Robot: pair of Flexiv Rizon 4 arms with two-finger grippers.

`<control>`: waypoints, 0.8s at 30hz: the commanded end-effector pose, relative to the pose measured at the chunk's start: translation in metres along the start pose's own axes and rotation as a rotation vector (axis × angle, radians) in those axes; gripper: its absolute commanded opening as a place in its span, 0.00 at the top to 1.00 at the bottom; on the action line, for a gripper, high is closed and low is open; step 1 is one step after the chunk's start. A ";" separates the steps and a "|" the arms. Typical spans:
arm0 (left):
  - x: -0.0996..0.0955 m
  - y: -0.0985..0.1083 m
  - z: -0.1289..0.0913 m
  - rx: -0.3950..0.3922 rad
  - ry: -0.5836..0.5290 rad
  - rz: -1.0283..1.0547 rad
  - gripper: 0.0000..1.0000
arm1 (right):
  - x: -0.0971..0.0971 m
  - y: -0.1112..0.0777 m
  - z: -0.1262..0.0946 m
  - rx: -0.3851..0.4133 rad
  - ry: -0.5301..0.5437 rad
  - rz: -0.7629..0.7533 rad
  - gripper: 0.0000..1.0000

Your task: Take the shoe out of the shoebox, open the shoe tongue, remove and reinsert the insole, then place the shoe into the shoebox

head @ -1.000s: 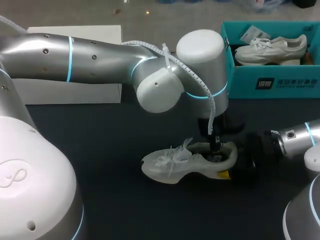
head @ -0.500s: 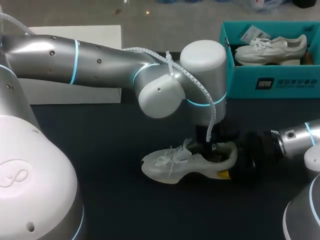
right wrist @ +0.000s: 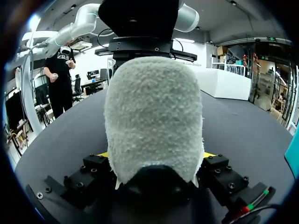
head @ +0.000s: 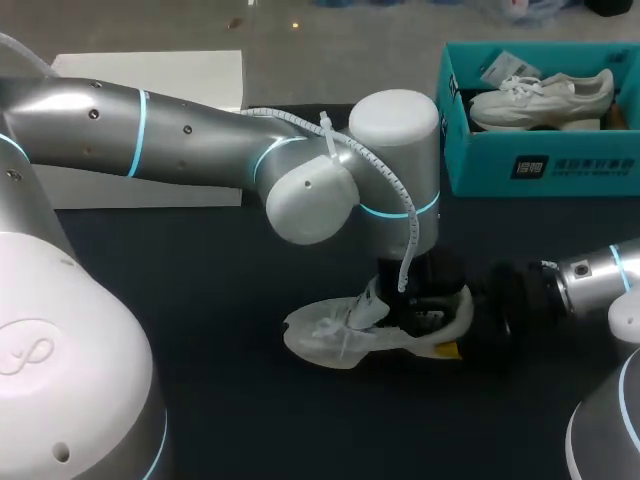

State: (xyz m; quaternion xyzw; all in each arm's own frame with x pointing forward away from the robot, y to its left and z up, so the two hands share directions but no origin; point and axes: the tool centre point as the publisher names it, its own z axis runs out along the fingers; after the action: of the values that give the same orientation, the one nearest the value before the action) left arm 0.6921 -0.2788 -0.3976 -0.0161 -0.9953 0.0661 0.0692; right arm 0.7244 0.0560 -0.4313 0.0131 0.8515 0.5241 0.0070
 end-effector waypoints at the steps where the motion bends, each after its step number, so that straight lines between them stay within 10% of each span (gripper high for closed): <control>1: -0.001 0.005 0.007 0.002 0.021 0.005 0.49 | 0.002 -0.004 0.000 0.003 -0.003 0.001 1.00; 16: -0.015 0.000 0.050 -0.039 -0.071 0.022 0.67 | 0.002 -0.004 0.000 0.003 -0.003 0.001 1.00; 24: -0.020 0.001 0.062 -0.045 -0.197 0.004 1.00 | 0.002 -0.004 0.000 0.003 -0.003 0.001 1.00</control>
State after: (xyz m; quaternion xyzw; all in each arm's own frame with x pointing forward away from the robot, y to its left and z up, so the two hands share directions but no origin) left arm 0.7077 -0.2784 -0.4126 -0.0159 -0.9986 0.0481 -0.0126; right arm 0.7247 0.0551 -0.4324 0.0140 0.8518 0.5236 0.0072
